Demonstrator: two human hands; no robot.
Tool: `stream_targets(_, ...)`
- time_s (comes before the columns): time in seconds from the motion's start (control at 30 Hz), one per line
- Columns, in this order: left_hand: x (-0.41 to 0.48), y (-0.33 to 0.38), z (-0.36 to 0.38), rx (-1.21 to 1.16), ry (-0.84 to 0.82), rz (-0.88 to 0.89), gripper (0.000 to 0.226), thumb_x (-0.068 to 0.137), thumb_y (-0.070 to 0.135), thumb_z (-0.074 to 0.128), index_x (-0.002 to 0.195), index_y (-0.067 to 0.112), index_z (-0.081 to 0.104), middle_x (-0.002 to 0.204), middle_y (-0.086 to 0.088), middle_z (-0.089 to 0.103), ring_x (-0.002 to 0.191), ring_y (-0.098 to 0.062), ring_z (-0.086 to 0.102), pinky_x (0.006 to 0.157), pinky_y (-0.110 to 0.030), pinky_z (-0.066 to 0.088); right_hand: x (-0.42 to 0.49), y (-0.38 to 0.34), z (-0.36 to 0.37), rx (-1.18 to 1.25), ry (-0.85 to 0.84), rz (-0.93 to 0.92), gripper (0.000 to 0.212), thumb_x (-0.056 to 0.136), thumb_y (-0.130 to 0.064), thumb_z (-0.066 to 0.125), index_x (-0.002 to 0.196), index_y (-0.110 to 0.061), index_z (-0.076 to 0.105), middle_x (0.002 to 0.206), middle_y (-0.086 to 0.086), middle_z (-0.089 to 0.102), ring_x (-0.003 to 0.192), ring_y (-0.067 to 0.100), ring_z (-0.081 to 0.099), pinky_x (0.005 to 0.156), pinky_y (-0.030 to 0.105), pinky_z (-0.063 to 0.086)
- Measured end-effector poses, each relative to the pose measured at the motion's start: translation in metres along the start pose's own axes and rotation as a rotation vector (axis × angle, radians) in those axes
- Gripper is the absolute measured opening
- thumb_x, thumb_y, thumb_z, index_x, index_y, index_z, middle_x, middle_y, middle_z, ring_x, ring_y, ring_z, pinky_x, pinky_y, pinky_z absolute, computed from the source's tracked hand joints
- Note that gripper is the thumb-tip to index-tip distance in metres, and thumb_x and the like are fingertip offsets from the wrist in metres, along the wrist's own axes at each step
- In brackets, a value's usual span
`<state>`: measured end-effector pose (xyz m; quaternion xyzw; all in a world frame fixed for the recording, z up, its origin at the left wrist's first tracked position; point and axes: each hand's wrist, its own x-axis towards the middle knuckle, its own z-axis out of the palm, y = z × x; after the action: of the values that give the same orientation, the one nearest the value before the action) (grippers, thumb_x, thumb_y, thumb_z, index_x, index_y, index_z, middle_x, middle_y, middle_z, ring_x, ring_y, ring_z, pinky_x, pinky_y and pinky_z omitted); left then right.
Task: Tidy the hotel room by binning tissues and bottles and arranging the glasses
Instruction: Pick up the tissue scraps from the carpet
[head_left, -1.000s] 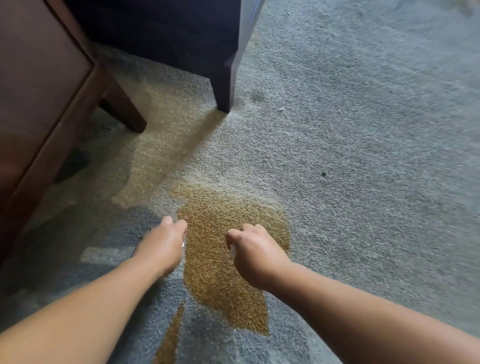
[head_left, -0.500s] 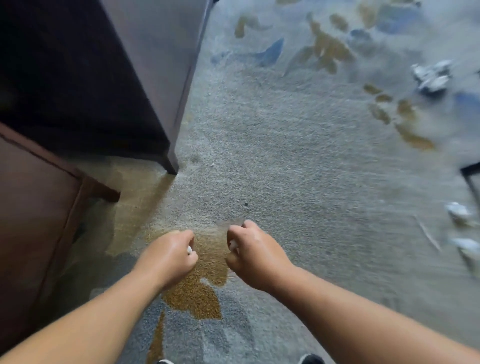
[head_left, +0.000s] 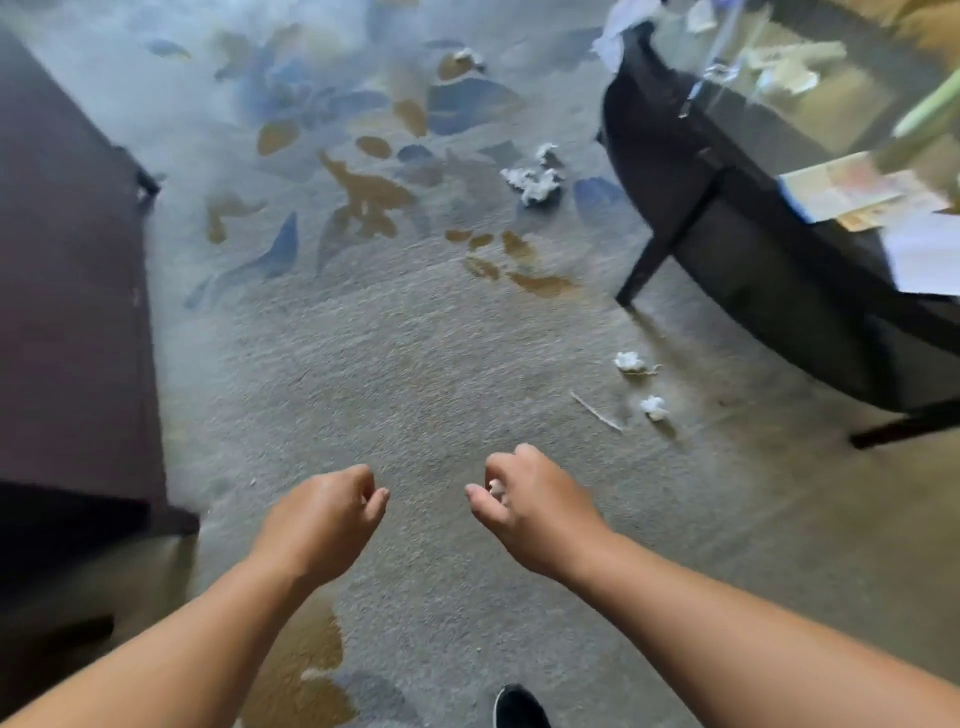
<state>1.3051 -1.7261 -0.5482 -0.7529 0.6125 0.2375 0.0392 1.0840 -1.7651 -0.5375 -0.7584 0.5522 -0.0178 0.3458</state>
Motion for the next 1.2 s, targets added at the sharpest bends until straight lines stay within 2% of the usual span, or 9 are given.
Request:
stream_targets(0.27,0.065,0.128,-0.049,0.025,-0.021,0.180,0.029,0.094,0.048,0.044,0.077,0.026,0.049,0.070,0.006,0.057,0.065,-0.017,0.056,0.052,-0.026,0.040,0.001,0.069,-0.100,0.044,0.097,0.190,0.028,0.088,-0.051,0.048,0.079,-0.025,0.045,0.091,-0.002,0.046,0.080,0.025,0.057,0.066,0.031,0.043)
stream_targets(0.47,0.142,0.168,-0.068,0.071,-0.064,0.284,0.025,0.094,0.047,0.045,0.079,0.028,0.052,0.073,0.007,0.059,0.067,-0.016,0.057,0.053,-0.026,0.037,0.045,0.092,-0.136,0.028,0.129,0.282,0.027,0.089,-0.048,0.046,0.088,-0.022,0.049,0.095,0.000,0.046,0.083,0.028,0.056,0.068,0.032,0.044)
stream_targets(0.6,0.200,0.196,-0.080,0.100,-0.103,0.353,0.021,0.093,0.046,0.045,0.082,0.030,0.052,0.076,0.006,0.059,0.070,-0.018,0.056,0.056,-0.026,0.038,0.077,0.112,-0.162,0.043,0.175,0.383,0.024,0.090,-0.044,0.046,0.088,-0.020,0.051,0.092,0.000,0.045,0.078,0.024,0.054,0.065,0.032,0.045)
stream_targets(0.73,0.242,0.228,-0.082,0.150,-0.120,0.417,0.020,0.094,0.045,0.046,0.082,0.030,0.052,0.076,0.006,0.058,0.066,-0.015,0.054,0.051,-0.025,0.035,0.097,0.137,-0.183,0.096,0.210,0.440,0.022,0.090,-0.042,0.047,0.085,-0.021,0.048,0.091,0.001,0.045,0.076,0.024,0.053,0.065,0.034,0.047)
stream_targets(0.93,0.287,0.285,-0.063,0.173,-0.155,0.470,0.019,0.092,0.043,0.048,0.081,0.029,0.053,0.076,0.005,0.061,0.067,-0.018,0.056,0.056,-0.026,0.041,0.120,0.196,-0.201,0.123,0.221,0.495,0.018,0.090,-0.040,0.049,0.087,-0.022,0.050,0.091,-0.003,0.043,0.069,0.018,0.048,0.057,0.030,0.041)
stream_targets(1.2,0.337,0.335,0.001,0.160,-0.216,0.497,0.017,0.092,0.039,0.048,0.093,0.027,0.059,0.088,0.003,0.066,0.072,-0.018,0.058,0.059,-0.026,0.043,0.151,0.286,-0.192,0.122,0.155,0.546,0.011,0.088,-0.033,0.050,0.087,-0.026,0.043,0.094,-0.003,0.040,0.071,0.021,0.047,0.050,0.028,0.026)
